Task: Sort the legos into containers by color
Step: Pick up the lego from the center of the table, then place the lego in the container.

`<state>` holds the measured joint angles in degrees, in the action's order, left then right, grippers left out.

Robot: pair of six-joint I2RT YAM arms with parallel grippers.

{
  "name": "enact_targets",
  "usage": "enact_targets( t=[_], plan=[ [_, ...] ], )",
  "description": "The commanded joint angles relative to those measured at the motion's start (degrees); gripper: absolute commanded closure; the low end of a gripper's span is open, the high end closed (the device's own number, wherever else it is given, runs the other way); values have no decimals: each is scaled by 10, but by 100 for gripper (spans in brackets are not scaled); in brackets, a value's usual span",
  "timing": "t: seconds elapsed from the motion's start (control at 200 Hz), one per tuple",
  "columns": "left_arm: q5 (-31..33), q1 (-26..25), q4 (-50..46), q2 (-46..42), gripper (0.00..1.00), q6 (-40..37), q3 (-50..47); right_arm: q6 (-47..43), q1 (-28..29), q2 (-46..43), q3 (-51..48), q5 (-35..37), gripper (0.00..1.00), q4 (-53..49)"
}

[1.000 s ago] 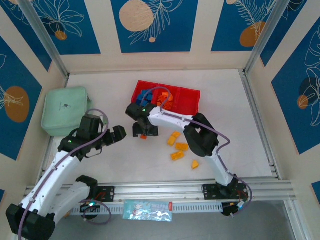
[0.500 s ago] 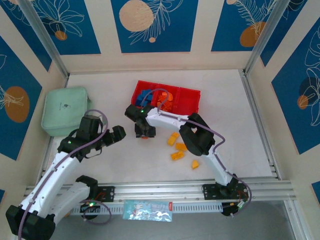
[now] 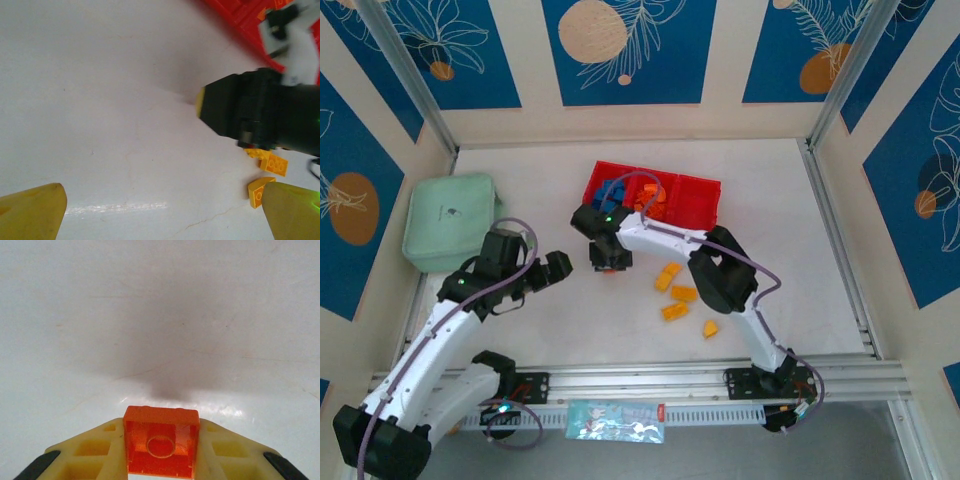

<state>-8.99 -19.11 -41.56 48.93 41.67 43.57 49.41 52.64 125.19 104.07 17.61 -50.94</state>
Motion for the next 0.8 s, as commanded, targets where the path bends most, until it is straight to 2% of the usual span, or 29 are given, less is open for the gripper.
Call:
enact_targets(
  t=[0.0,0.145,0.37,0.58,0.79],
  plan=[
    [-17,10,12,11,1,-9,30,-26,-23,-69,-8,11,70,-20],
    [-46,10,36,42,1,-13,49,-66,-66,-103,-5,41,68,-25],
    [-59,10,72,96,1,-21,79,-111,-150,-94,22,52,67,-19],
    [-73,11,99,153,1,-33,107,-156,-192,-17,105,57,66,-20],
    [-82,12,117,191,1,-38,121,-192,-209,83,239,59,62,-50]
  ],
)
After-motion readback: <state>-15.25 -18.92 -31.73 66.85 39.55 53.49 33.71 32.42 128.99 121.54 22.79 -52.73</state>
